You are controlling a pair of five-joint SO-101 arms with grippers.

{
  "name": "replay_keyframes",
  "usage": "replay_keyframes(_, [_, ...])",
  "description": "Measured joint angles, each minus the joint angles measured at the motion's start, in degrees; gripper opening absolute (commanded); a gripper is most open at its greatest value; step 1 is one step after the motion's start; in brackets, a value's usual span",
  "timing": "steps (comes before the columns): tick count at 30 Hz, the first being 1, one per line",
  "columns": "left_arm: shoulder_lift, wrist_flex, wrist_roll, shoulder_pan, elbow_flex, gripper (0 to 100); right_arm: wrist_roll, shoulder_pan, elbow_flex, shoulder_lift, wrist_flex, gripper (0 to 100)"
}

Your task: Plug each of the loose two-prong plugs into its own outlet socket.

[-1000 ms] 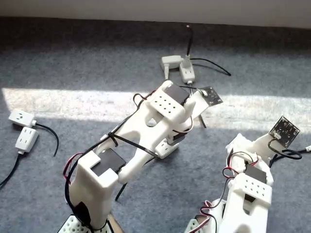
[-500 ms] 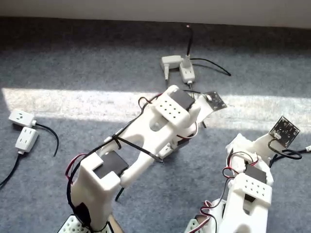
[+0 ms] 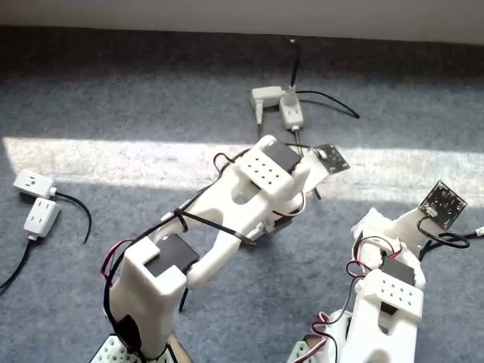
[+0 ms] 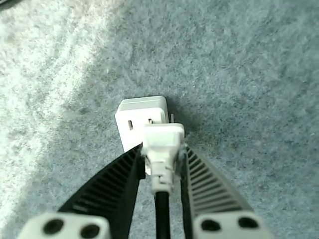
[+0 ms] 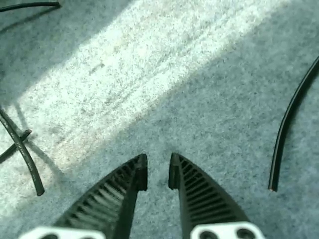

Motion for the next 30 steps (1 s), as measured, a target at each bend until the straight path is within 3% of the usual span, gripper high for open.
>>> replay_keyframes(11, [0.0, 6.0, 0.0, -0.6, -10.5, 1, 0.0, 0.0, 0.0, 0.0, 0.0, 9.0])
replay_keyframes(23, [2.1, 7.4, 0.0, -0.5, -6.9, 1, 0.0, 0.0, 0.0, 0.0, 0.0, 9.0])
replay_keyframes(30, [2.1, 7.7, 0.2, 1.9, -11.1, 1, 0.0, 0.0, 0.0, 0.0, 0.0, 9.0])
